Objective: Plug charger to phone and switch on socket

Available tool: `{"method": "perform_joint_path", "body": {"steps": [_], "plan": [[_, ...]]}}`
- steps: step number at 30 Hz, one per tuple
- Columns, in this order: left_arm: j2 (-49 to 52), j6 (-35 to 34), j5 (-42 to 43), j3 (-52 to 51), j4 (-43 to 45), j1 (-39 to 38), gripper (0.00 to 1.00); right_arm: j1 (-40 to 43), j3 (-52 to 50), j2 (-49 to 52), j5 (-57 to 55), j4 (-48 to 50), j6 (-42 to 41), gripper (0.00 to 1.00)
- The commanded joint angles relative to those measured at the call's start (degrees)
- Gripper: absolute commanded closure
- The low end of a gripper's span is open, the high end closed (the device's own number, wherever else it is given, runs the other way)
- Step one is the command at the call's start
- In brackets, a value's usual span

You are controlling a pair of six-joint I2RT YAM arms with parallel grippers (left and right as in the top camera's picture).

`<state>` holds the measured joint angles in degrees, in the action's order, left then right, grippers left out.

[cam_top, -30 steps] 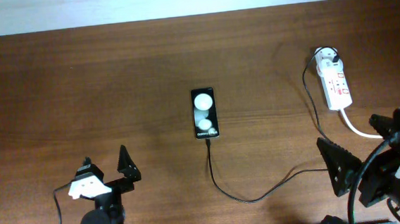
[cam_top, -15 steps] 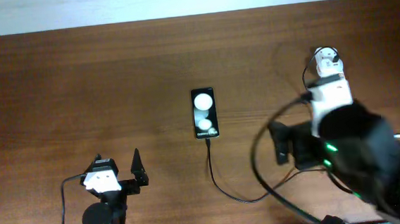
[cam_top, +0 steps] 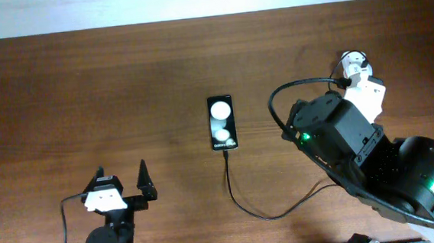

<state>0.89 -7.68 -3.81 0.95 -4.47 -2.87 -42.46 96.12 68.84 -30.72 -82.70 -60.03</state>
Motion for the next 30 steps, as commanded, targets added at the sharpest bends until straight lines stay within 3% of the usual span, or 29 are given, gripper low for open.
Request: {"method": "perform_joint_path", "body": {"steps": [1, 6, 11, 13, 16, 17, 19, 21, 22, 23, 24, 26, 30], "plan": [[-0.6, 0.9, 0.5, -0.4, 0.1, 2.2, 0.01, 0.2, -0.1, -0.2, -3.8, 0.0, -6.8, 0.01], [-0.6, 0.9, 0.5, -0.4, 0.1, 2.3, 0.01, 0.2, -0.1, 0.0, -5.5, -0.4, -2.4, 0.01], [-0.6, 1.0, 0.7, -0.4, 0.3, 2.3, 0.01, 0.2, -0.1, -6.4, -5.1, -5.3, -2.4, 0.01], [-0.5, 9.0, 6.5, -0.4, -0.1, 2.2, 0.01, 0.2, -0.1, -7.0, -6.7, -5.7, -2.4, 0.01], [-0.5, 9.0, 6.4, -0.4, -0.1, 2.2, 0.01, 0.2, -0.1, -5.9, -9.9, -5.4, -2.4, 0.01], [-0.5, 9.0, 6.4, -0.4, -0.1, 2.2, 0.01, 0.2, -0.1, -5.4, -11.5, -4.9, -2.4, 0.07], [-0.5, 9.0, 6.4, -0.4, -0.1, 2.2, 0.01, 0.2, -0.1, -3.0, -11.8, -3.1, -2.4, 0.38], [-0.5, 9.0, 6.4, -0.4, -0.1, 2.2, 0.01, 0.2, -0.1, -0.9, -11.5, -1.7, -2.6, 0.56], [-0.5, 9.0, 6.4, -0.4, -0.1, 2.2, 0.01, 0.2, -0.1, 0.3, -11.5, -0.7, -2.6, 0.68], [-0.5, 9.0, 6.4, -0.4, -0.1, 2.2, 0.01, 2.0, -0.1, 1.3, -9.8, 1.2, -2.6, 0.87], [-0.5, 9.0, 6.4, -0.4, -0.1, 2.2, 0.01, 4.5, -0.1, 1.8, -7.3, 2.6, -2.3, 0.96], [-0.5, 9.0, 6.4, -0.4, -0.1, 2.2, 0.01, 15.6, 0.0, 3.3, 6.0, 8.4, 10.2, 0.96], [-0.5, 9.0, 6.4, -0.4, -0.1, 2.2, 0.01, 43.1, 0.2, 8.5, 27.7, 10.0, 18.3, 0.96]]}}
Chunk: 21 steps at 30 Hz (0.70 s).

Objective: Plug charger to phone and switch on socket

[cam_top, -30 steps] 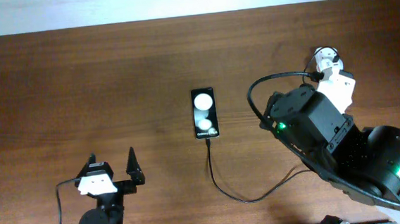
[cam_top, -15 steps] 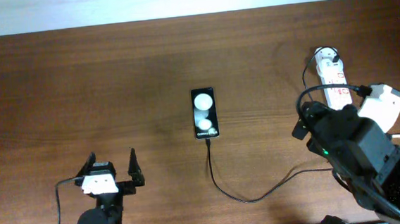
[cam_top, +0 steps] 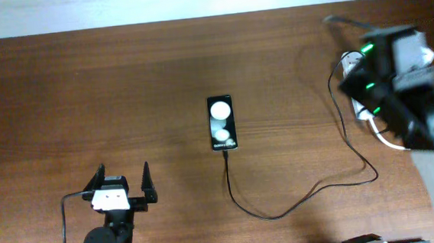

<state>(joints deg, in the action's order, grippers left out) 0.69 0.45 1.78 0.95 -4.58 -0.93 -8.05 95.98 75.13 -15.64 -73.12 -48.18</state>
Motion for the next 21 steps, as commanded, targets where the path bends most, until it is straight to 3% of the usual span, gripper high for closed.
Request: {"method": "perform_joint_path", "body": {"steps": [1, 8, 13, 21], "plan": [[-0.3, 0.9, 0.8, -0.4, 0.0, 0.2, 0.01, 13.1, 0.4, 4.3, 13.2, 0.5, 6.9, 0.96], [-0.3, 0.9, 0.8, -0.4, 0.0, 0.2, 0.01, 29.7, 0.5, 24.4, 21.4, 6.4, 10.5, 0.96], [-0.3, 0.9, 0.8, -0.4, 0.0, 0.2, 0.01, 31.4, 0.5, 32.8, 21.0, 18.3, 13.5, 0.96], [-0.3, 0.9, 0.8, -0.4, 0.0, 0.2, 0.01, 31.4, 0.5, 44.2, 21.0, 23.2, 15.0, 0.96]]}}
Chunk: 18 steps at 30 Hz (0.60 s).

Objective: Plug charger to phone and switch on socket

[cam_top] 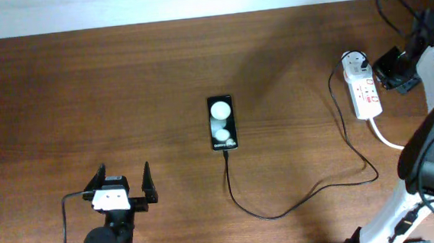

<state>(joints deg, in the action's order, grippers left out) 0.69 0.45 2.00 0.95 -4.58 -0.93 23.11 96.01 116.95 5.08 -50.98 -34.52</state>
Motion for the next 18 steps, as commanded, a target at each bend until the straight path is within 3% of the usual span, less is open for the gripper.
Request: {"method": "perform_joint_path", "body": {"steps": [1, 8, 18], "plan": [[-0.3, 0.9, 0.6, -0.4, 0.0, 0.2, 0.01, 0.2, 0.4, 3.7, 0.4, 2.4, 1.3, 0.96], [-0.3, 0.9, 0.6, -0.4, 0.0, 0.2, 0.01, 0.2, 0.4, 7.9, 0.8, 8.4, 1.3, 0.96], [-0.3, 0.9, 0.6, -0.4, 0.0, 0.2, 0.01, -4.1, 0.4, 13.1, 5.9, 7.7, 1.3, 0.96]]}}
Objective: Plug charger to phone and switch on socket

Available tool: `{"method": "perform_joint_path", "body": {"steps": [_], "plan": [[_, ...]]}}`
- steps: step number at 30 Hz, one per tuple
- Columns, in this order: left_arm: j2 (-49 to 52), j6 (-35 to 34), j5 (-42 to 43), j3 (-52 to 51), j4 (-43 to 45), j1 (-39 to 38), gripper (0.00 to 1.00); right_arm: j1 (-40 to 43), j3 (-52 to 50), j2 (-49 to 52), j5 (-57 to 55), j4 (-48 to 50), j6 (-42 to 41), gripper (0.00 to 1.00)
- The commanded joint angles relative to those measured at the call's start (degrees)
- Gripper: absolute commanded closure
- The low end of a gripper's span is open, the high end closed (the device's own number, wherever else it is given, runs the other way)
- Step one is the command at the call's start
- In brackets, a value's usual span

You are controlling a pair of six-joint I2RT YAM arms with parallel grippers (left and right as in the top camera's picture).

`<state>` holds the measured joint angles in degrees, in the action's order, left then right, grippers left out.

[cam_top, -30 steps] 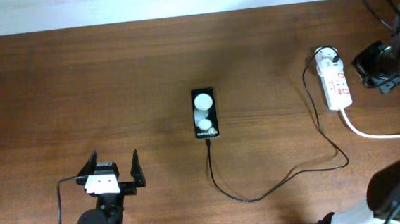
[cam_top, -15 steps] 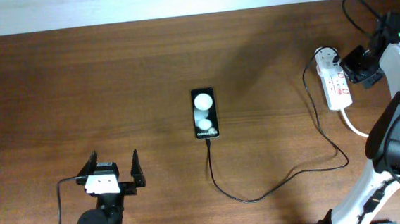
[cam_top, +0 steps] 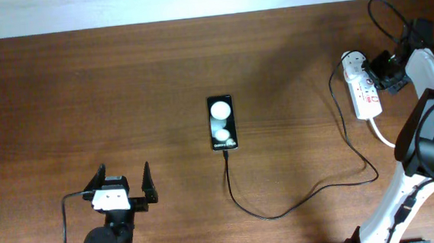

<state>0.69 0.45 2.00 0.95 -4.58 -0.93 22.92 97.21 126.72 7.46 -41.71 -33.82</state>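
Note:
A black phone (cam_top: 222,123) lies face up mid-table in the overhead view. A thin black cable (cam_top: 269,216) runs from its lower end, loops across the wood and climbs to the white charger plug (cam_top: 354,60) seated in the white power strip (cam_top: 364,94) at the far right. My right gripper (cam_top: 380,70) sits against the strip's upper right edge, beside the plug; its fingers are too dark and small to read. My left gripper (cam_top: 122,182) rests near the front left, open and empty, far from the phone.
The right arm's white links (cam_top: 428,76) and base (cam_top: 426,160) stand at the table's right edge. A white cord (cam_top: 382,134) leaves the strip's lower end. The left arm's base (cam_top: 106,240) is at the front edge.
My right gripper has shifted a little to the left, from just right of the power strip to up against its upper right edge. Phone, cable and left arm are unchanged.
The right arm first loomed over the table's right middle, hiding much of the strip. Then it was above the strip, then pulled back to the strip's right side, and now its gripper is at the strip beside the plug. The cable stayed at the phone throughout.

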Motion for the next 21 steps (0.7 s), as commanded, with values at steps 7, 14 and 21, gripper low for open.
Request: {"method": "perform_joint_path", "body": {"steps": [7, 14, 21], "plan": [[-0.3, 0.9, 0.6, -0.4, 0.0, 0.2, 0.01, -6.8, -0.8, 4.0, 3.3, -6.3, 0.6, 0.96], [-0.3, 0.9, 0.6, -0.4, 0.0, 0.2, 0.01, 2.1, -0.8, -5.2, -17.7, -22.9, -9.1, 0.96], [-0.3, 0.9, 0.6, -0.4, 0.0, 0.2, 0.01, -6.8, -0.8, -39.0, 0.5, -27.2, 9.7, 0.96]]}}
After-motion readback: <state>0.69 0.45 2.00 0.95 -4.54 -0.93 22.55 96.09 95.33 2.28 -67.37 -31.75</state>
